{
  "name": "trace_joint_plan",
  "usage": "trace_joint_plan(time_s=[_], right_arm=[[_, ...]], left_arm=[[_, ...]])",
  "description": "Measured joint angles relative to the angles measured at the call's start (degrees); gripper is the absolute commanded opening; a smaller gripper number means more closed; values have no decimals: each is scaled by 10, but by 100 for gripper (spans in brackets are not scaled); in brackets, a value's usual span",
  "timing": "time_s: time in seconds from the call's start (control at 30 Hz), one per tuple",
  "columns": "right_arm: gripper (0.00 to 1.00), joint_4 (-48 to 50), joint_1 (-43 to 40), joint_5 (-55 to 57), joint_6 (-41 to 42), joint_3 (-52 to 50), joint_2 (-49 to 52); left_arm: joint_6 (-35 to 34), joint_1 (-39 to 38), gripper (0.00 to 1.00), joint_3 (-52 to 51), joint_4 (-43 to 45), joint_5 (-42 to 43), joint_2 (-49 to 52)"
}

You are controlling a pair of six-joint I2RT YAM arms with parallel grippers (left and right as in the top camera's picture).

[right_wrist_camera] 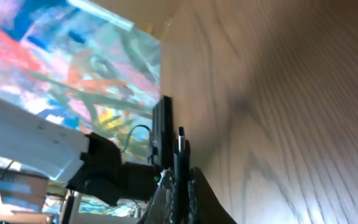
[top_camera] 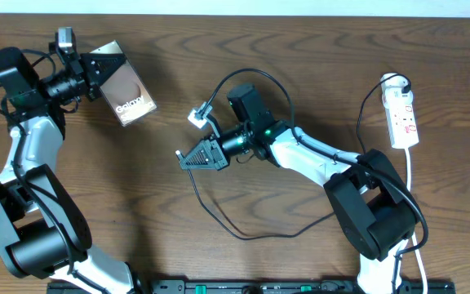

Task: Plug charger to phone and switch on socket
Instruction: 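Carry the cable connector with the right gripper toward the phone's bottom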

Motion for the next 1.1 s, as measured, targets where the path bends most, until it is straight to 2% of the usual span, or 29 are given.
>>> trace_joint_plan(time_s=[0.5,0.67,1.1], right_arm=[[1,253,0,-9,188,-1,0],[1,264,0,-10,223,-1,0],[1,272,-10,-37,213,-1,0]], left_arm=[[-7,-66,7,0,57,8,0],[-32,-61,7,0,91,6,0],[-58,-59,7,0,103,-8,0]])
